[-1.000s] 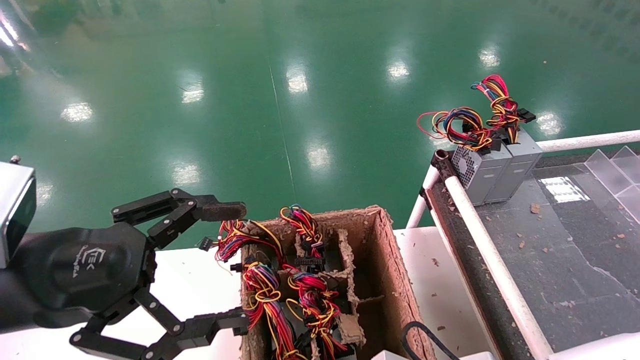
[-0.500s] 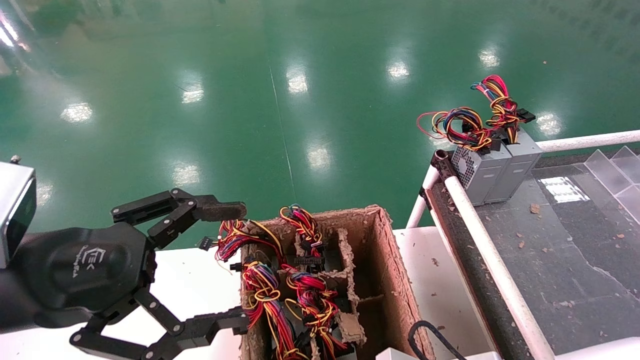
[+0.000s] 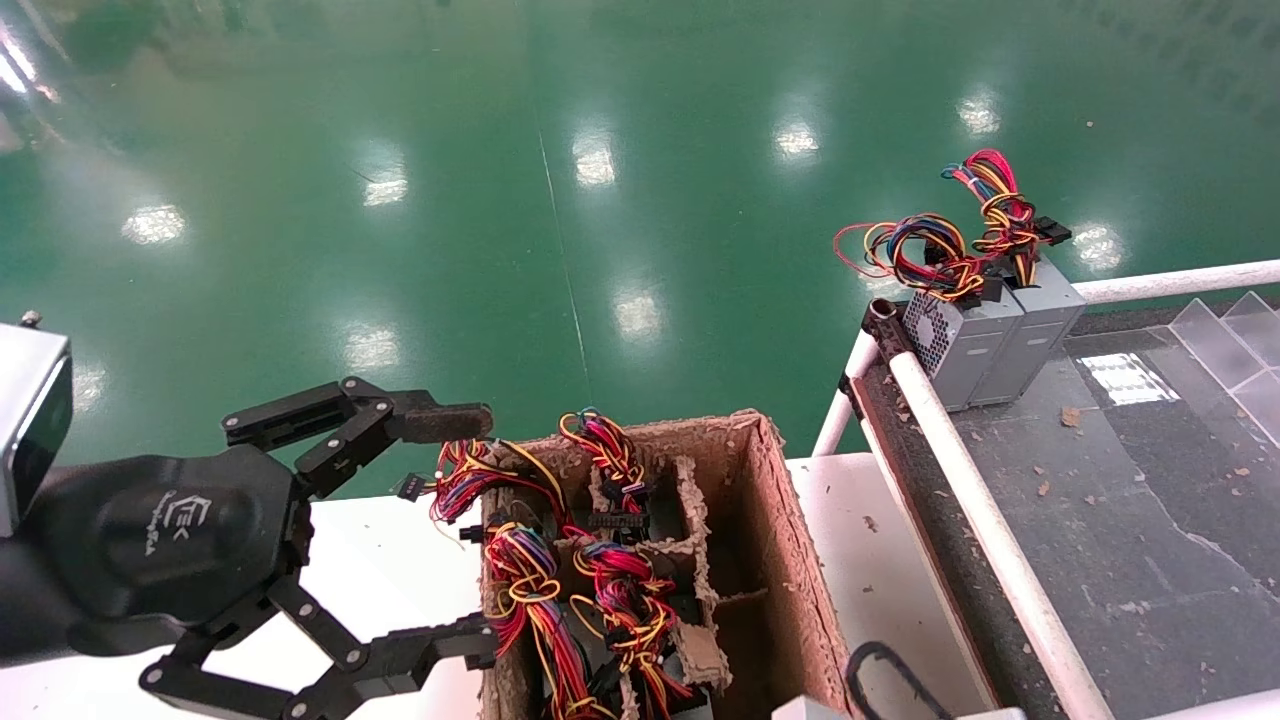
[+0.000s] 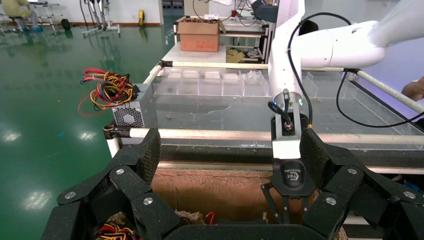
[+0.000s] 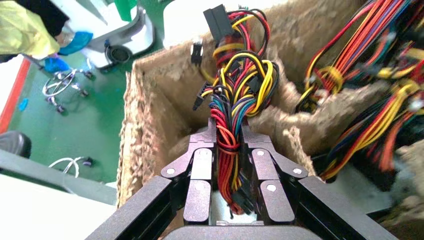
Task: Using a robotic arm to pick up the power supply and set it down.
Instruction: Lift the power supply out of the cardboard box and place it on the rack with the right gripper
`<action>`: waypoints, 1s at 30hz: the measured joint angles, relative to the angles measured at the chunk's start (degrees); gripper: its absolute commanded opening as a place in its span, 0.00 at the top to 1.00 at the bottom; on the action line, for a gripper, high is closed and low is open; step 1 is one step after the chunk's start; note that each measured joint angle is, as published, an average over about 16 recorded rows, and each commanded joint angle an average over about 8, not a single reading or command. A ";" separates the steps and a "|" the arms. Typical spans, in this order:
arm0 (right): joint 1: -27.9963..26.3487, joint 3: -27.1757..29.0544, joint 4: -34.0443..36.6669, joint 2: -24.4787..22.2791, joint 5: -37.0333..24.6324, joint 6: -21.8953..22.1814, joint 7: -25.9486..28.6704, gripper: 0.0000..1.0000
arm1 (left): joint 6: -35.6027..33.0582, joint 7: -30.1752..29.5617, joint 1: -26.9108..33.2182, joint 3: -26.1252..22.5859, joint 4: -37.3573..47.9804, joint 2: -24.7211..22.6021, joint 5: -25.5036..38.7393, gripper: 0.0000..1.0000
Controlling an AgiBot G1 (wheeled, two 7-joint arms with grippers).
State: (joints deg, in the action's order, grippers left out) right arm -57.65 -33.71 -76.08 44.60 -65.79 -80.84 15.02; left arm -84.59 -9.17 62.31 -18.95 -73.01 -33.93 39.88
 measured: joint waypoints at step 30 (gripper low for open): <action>2.38 17.40 0.02 -12.23 22.85 2.65 -7.97 1.00 | 0.02 0.02 0.01 -0.04 0.00 0.02 -0.03 0.00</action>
State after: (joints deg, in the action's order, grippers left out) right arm -55.28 -16.30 -76.06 32.37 -42.95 -78.19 7.06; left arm -84.57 -9.15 62.32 -18.99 -73.01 -33.91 39.86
